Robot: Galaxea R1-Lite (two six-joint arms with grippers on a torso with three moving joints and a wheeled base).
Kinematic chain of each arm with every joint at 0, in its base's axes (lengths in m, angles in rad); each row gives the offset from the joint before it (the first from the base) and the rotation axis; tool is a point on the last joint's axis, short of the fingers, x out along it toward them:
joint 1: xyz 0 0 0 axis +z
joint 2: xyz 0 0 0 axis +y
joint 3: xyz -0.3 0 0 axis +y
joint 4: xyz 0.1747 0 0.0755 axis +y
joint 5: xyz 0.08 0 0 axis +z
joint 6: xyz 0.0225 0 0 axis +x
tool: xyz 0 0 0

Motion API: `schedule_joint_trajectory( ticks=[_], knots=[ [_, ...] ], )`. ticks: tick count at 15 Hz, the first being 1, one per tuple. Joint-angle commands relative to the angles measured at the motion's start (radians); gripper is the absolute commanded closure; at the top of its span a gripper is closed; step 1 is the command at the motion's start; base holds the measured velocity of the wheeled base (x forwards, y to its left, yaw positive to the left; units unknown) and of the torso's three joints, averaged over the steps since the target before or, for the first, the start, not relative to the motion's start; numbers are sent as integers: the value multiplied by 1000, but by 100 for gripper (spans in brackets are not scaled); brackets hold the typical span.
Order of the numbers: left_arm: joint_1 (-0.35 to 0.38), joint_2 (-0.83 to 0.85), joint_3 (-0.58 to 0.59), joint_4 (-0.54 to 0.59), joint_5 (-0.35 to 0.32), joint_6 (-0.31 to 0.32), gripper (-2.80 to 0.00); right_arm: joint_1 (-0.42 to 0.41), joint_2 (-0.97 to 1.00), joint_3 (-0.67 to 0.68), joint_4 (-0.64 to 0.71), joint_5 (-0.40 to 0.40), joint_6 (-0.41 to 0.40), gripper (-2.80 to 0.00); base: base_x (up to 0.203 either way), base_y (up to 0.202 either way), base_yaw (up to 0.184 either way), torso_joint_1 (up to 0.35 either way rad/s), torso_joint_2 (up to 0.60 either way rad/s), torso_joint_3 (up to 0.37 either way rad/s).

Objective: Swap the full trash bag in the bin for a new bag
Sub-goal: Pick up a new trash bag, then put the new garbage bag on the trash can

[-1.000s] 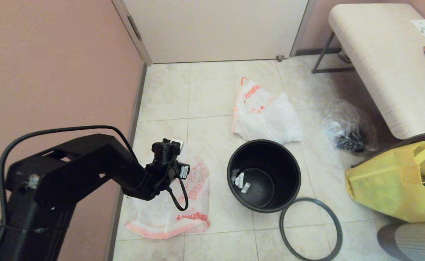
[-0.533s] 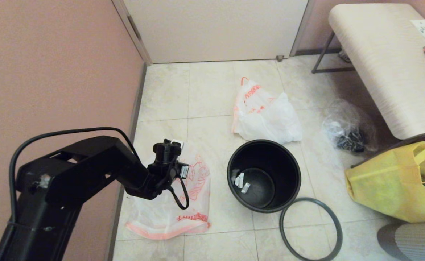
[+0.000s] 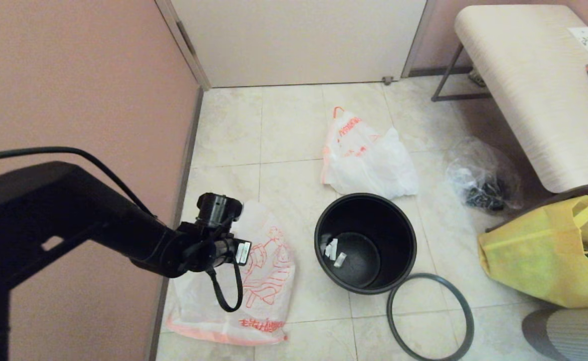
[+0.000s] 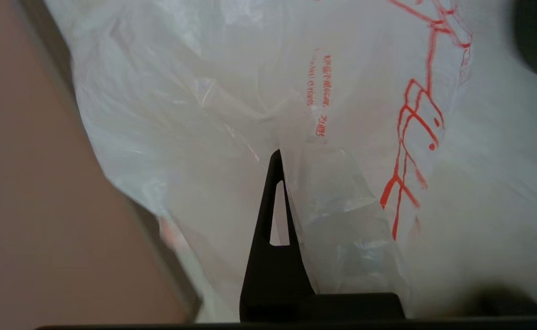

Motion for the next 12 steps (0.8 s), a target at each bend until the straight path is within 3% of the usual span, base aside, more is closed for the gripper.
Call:
schedule_joint_trajectory(
  ticks=[1, 5, 7, 9, 12],
  knots=[
    [-36, -236, 32, 146, 0, -18, 0, 0, 0, 0, 0, 1, -1, 0, 0, 0, 0, 0, 0, 0],
    [-171, -607, -27, 721, -6, -101, 0, 0, 0, 0, 0, 1, -1, 0, 0, 0, 0, 0, 0, 0],
    [-298, -732, -142, 1029, -8, -150, 0, 0, 0, 0, 0, 1, -1, 0, 0, 0, 0, 0, 0, 0],
    [-441, -763, -272, 1206, -15, -222, 0, 0, 0, 0, 0, 1, -1, 0, 0, 0, 0, 0, 0, 0],
    [-576, -671, -457, 1281, -43, -307, 0, 0, 0, 0, 0, 1, -1, 0, 0, 0, 0, 0, 0, 0]
  ],
)
